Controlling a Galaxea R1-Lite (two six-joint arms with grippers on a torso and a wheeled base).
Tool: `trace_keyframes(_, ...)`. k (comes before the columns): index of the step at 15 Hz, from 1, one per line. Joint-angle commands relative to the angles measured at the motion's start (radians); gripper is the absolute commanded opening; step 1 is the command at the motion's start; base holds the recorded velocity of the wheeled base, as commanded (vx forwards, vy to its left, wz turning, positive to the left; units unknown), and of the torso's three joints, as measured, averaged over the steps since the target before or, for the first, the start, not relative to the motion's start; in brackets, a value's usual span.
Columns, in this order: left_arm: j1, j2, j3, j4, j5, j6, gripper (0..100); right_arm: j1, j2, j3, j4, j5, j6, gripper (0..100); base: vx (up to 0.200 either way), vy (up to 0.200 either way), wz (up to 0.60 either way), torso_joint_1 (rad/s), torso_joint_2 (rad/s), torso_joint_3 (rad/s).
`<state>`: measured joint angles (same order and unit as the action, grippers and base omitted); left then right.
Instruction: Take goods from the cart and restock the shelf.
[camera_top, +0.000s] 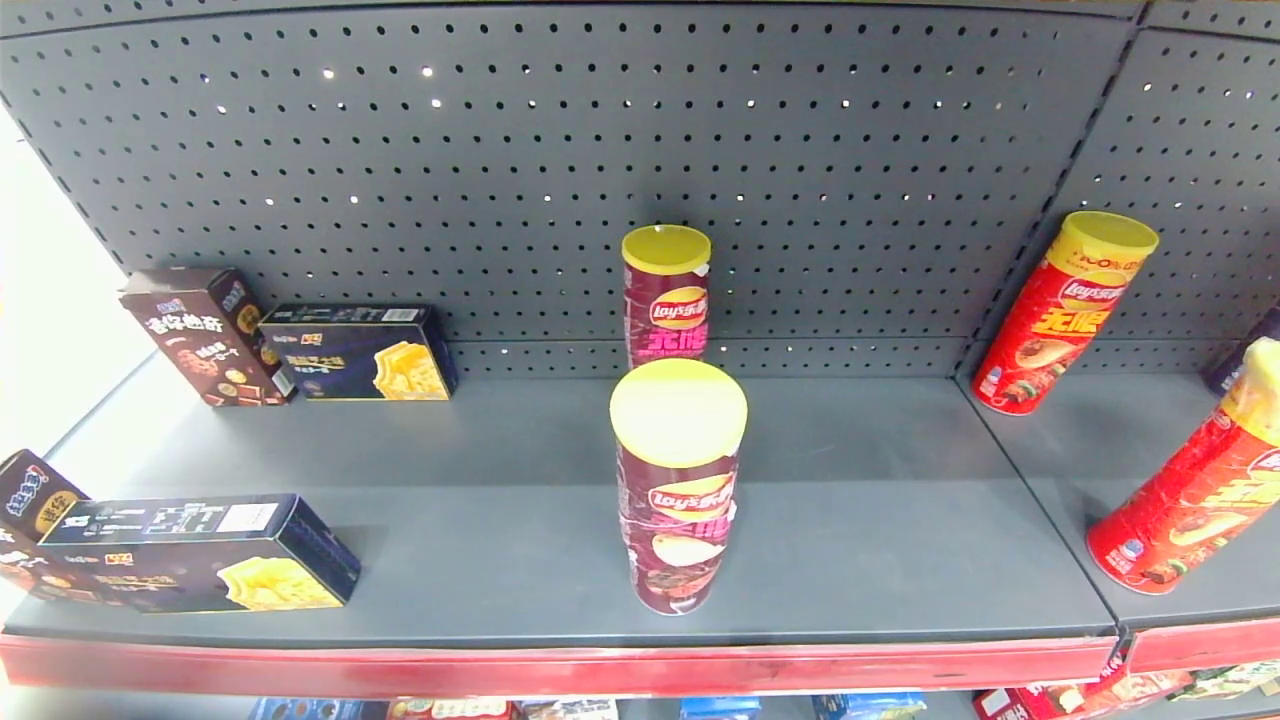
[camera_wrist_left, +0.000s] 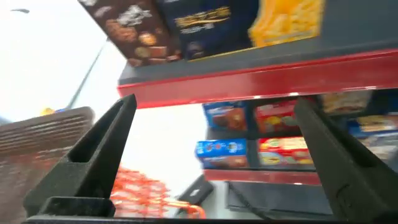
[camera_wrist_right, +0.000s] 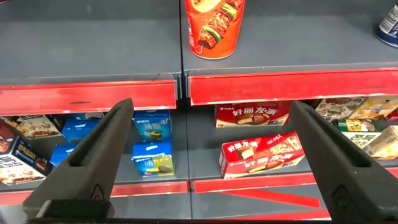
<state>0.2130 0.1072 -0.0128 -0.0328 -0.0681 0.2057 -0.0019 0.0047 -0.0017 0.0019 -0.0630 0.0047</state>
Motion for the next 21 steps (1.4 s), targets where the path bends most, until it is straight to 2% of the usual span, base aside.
trace_keyframes(1, 0.008, 0.005, -0.003, 0.01, -0.052, -0.054, 100, 0.0, 0.001, 0.0, 0.0, 0.0, 0.0, 100, 0.0, 0.0, 0.0, 0.0, 0.0, 0.0)
trace_keyframes(2, -0.006, 0.006, -0.012, 0.045, -0.096, -0.109, 100, 0.0, 0.001, 0.0, 0.0, 0.0, 0.0, 100, 0.0, 0.0, 0.0, 0.0, 0.0, 0.0)
trace_keyframes(3, -0.017, 0.006, -0.026, 0.07, -0.096, -0.128, 100, 0.0, 0.001, 0.0, 0.0, 0.0, 0.0, 100, 0.0, 0.0, 0.0, 0.0, 0.0, 0.0)
trace_keyframes(4, -0.058, 0.006, -0.021, 0.065, -0.076, -0.123, 100, 0.0, 0.001, 0.0, 0.0, 0.0, 0.0, 100, 0.0, 0.0, 0.0, 0.0, 0.0, 0.0)
trace_keyframes(5, -0.086, 0.005, 0.005, 0.059, 0.028, -0.103, 100, 0.0, 0.001, 0.0, 0.0, 0.0, 0.0, 100, 0.0, 0.0, 0.0, 0.0, 0.0, 0.0)
trace_keyframes(6, -0.096, 0.005, 0.013, 0.04, 0.099, -0.117, 100, 0.0, 0.001, 0.0, 0.0, 0.0, 0.0, 100, 0.0, 0.0, 0.0, 0.0, 0.0, 0.0)
trace_keyframes(7, -0.142, 0.0, 0.013, 0.037, 0.106, -0.138, 100, 0.0, 0.001, 0.0, 0.0, 0.0, 0.0, 100, 0.0, 0.0, 0.0, 0.0, 0.0, 0.0)
trace_keyframes(8, -0.225, -0.057, 0.013, 0.036, 0.102, -0.137, 100, 0.0, 0.001, 0.0, 0.0, 0.0, 0.0, 100, 0.0, 0.0, 0.0, 0.0, 0.0, 0.0)
trace_keyframes(9, -0.23, -0.081, 0.013, 0.036, 0.051, -0.121, 100, 0.0, 0.001, 0.0, 0.0, 0.0, 0.0, 100, 0.0, 0.0, 0.0, 0.0, 0.0, 0.0)
trace_keyframes(10, -0.218, -0.083, 0.013, 0.037, -0.016, -0.123, 100, 0.0, 0.001, 0.0, 0.0, 0.0, 0.0, 100, 0.0, 0.0, 0.0, 0.0, 0.0, 0.0)
trace_keyframes(11, -0.218, -0.107, 0.013, 0.039, -0.041, -0.124, 100, 0.0, 0.001, 0.0, 0.0, 0.0, 0.0, 100, 0.0, 0.0, 0.0, 0.0, 0.0, 0.0)
trace_keyframes(14, -0.218, -0.107, 0.013, 0.037, -0.027, -0.143, 100, 0.0, 0.001, 0.0, 0.0, 0.0, 0.0, 100, 0.0, 0.0, 0.0, 0.0, 0.0, 0.0)
trace_keyframes(16, -0.218, -0.107, 0.013, 0.036, 0.005, -0.163, 100, 0.0, 0.001, 0.0, 0.0, 0.0, 0.0, 100, 0.0, 0.0, 0.0, 0.0, 0.0, 0.0)
trace_keyframes(18, -0.218, -0.107, 0.013, 0.036, 0.005, -0.175, 100, 0.0, 0.001, 0.0, 0.0, 0.0, 0.0, 100, 0.0, 0.0, 0.0, 0.0, 0.0, 0.0)
trace_keyframes(21, -0.218, -0.107, 0.013, 0.036, 0.005, -0.172, 100, 0.0, 0.001, 0.0, 0.0, 0.0, 0.0, 100, 0.0, 0.0, 0.0, 0.0, 0.0, 0.0)
